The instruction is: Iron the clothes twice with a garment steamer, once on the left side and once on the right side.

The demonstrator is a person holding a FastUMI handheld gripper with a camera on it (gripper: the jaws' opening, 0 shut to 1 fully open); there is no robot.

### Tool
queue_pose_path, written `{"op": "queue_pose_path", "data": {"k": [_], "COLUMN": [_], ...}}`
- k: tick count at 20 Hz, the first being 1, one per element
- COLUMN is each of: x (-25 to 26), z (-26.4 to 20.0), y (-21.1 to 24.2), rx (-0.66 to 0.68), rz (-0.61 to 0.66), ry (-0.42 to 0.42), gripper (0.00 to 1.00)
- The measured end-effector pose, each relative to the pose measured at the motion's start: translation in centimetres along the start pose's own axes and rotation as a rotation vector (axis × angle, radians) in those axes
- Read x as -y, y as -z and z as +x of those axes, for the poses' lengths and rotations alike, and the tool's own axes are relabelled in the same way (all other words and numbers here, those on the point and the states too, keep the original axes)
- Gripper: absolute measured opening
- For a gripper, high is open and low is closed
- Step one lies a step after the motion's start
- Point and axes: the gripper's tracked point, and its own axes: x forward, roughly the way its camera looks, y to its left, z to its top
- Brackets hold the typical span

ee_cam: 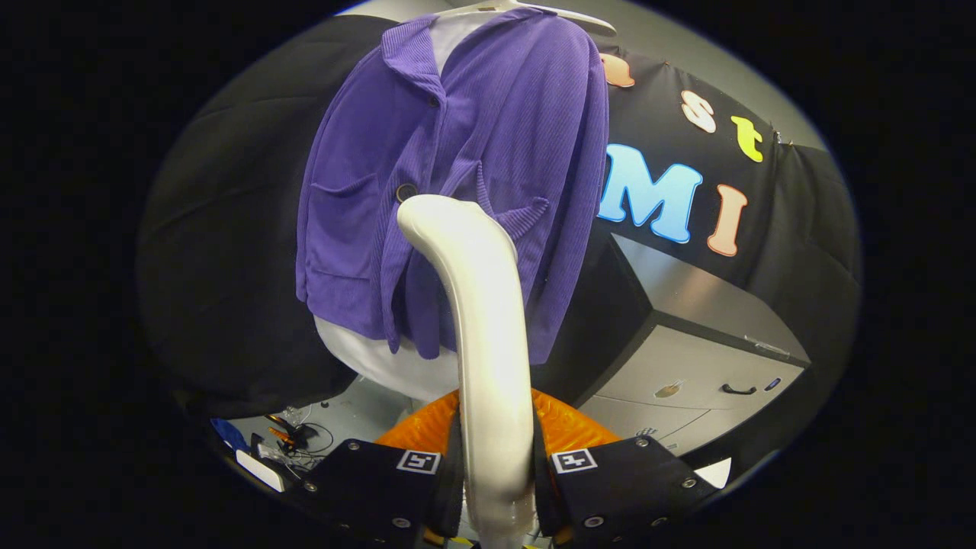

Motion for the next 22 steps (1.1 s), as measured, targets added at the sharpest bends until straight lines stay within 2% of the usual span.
{"op": "queue_pose_path", "data": {"k": [6,9,12,15,18,22], "x": [-1.2,-2.1,-2.8,-5.1,-6.8,-9.1], "z": [-0.1,-0.8,-1.4,-3.6,-4.6,-7.0], "y": [5.2,7.5,9.1,11.4,11.2,7.8], "rx": [-0.124,-0.179,-0.235,-0.309,-0.312,-0.270], "rz": [-0.020,0.050,0.060,0.079,0.031,-0.001], "ry": [-0.052,-0.113,-0.151,-0.225,-0.285,-0.368], "gripper": [0.39,0.39,0.39,0.39,0.39,0.39]}}
